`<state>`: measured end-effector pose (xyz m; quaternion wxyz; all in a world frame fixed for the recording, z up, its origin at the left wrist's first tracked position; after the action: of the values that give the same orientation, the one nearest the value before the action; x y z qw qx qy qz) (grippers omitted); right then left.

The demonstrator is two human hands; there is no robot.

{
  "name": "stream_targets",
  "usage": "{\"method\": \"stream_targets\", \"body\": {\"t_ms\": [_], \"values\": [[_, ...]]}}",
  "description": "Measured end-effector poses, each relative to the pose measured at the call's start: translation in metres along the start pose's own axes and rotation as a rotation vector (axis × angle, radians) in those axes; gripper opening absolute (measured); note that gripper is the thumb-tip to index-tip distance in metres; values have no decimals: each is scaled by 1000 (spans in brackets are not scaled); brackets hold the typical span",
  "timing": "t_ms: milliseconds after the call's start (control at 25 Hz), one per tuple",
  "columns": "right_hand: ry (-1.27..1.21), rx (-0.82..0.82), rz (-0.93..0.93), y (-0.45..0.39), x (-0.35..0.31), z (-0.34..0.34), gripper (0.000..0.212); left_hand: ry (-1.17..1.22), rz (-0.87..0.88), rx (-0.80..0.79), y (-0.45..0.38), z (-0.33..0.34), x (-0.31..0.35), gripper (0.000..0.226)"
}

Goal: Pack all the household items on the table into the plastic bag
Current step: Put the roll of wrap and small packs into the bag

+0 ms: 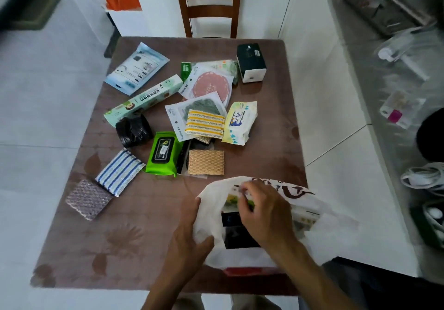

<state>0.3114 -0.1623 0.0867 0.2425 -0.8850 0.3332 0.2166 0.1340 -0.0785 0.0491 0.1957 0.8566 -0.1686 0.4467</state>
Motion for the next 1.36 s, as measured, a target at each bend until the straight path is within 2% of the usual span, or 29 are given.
{"method": "stream_targets", "body": {"t_ms": [80, 160, 320, 480, 520, 560, 640, 720, 840, 920, 1000, 1120, 1240, 1280, 1320, 1360], "values": [[-68, -59, -107, -39, -25, 27, 15, -18, -27, -15, -2, -5, -7, 88], [-18, -216, -146, -70, -33, 70, 24, -41, -23, -49, -5, -6, -12, 89], [212, -521, -61, -109, -13, 155, 44, -74, 22, -97, -9, -4, -15, 82], [352, -595, 6, -103, 12, 200, 76, -63, 58, -132, -15, -4, -21, 81], [364, -577, 54, -99, 15, 201, 77, -63, 70, -138, -14, -5, -21, 82], [379, -549, 106, -97, 16, 197, 72, -57, 75, -144, -14, -6, -21, 83], [330, -456, 156, -102, 11, 175, 45, 13, 66, -163, -15, -7, -22, 86], [70, -328, 200, -106, 11, 136, 25, 84, 63, -174, -18, -7, -21, 87], [-432, -188, 365, -88, 26, 40, 29, 126, 10, -189, -23, -3, -17, 87], [-519, -216, 391, -57, 53, -16, 34, 128, -23, -169, -23, 0, -18, 86], [-408, -343, 405, -24, 84, -47, 35, 110, -36, -135, -21, 4, -15, 86], [-256, -640, 418, 6, 99, -38, 38, 94, -23, -114, -19, 8, -9, 87], [19, -779, 171, 13, 81, -6, 25, 78, -12, -123, -14, 4, -2, 86], [180, -778, 87, 12, 72, 3, 22, 73, -13, -120, -12, -1, -1, 85], [297, -688, 61, 8, 63, 6, 24, 92, -29, -129, -11, -5, -1, 82], [311, -536, 65, 1, 52, 6, 27, 151, -85, -143, -10, -10, -3, 75]]}}
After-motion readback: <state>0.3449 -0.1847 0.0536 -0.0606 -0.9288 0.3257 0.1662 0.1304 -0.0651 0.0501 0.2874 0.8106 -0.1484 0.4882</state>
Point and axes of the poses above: each hand's wrist, its own y-axis away from the middle knuckle, its own z-axis out of the palm, x = y × z, the point moved 2 cm from there along -y, towards the middle knuckle, and after that the axes turned 14 degrees about x, right-handed, at the moved point
